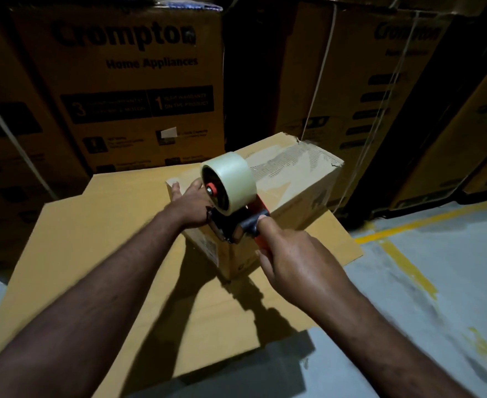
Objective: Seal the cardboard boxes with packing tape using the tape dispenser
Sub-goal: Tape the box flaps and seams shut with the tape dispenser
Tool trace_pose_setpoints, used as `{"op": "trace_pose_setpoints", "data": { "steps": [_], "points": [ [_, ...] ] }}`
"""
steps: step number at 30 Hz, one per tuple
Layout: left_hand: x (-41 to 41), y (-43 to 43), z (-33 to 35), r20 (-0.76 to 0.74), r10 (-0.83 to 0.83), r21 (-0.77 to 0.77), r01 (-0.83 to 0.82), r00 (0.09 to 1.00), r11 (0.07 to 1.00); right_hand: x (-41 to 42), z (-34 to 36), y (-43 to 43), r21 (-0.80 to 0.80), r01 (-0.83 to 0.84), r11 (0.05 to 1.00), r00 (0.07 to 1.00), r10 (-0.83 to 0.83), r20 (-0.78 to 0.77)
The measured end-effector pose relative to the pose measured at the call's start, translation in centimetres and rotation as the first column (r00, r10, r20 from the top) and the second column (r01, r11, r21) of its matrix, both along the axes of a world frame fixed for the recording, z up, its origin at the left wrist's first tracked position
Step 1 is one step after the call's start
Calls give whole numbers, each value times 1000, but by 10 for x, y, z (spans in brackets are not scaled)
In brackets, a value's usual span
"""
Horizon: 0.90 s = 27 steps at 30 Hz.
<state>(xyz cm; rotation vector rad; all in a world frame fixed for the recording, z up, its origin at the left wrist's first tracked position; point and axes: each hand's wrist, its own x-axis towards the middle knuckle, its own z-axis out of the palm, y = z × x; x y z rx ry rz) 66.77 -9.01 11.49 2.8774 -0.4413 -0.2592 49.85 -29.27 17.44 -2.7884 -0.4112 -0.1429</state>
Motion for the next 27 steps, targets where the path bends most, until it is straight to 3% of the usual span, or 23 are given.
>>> {"op": "trace_pose_setpoints", "data": {
  "steps": [9, 14, 18, 21, 25, 27],
  "points": [
    [-24, -18, 13, 17, 54, -26, -54, 998, 998, -28, -19, -22, 66, 33, 997, 999, -35, 25],
    [-21, -14, 20, -60, 99, 17, -98, 993, 995, -37, -18, -25, 69, 30, 997, 999, -32, 30],
    [-47, -36, 31, -35, 146, -145, -150, 989, 978, -34, -16, -26, 55, 20, 998, 998, -23, 51],
    [-63, -44, 26, -119, 184, -345, -214, 976, 914, -34, -19, -26, 71, 12, 997, 997, -18, 78],
    [-57, -36, 19, -119, 258, -331, -283, 959, 900, -34, -29, -22, 77, 1, 997, 995, -8, 100],
    [-57, -34, 21, -111, 187, -308, -213, 976, 927, -35, -33, -21, 96, 1, 995, 995, -11, 96]
  ]
}}
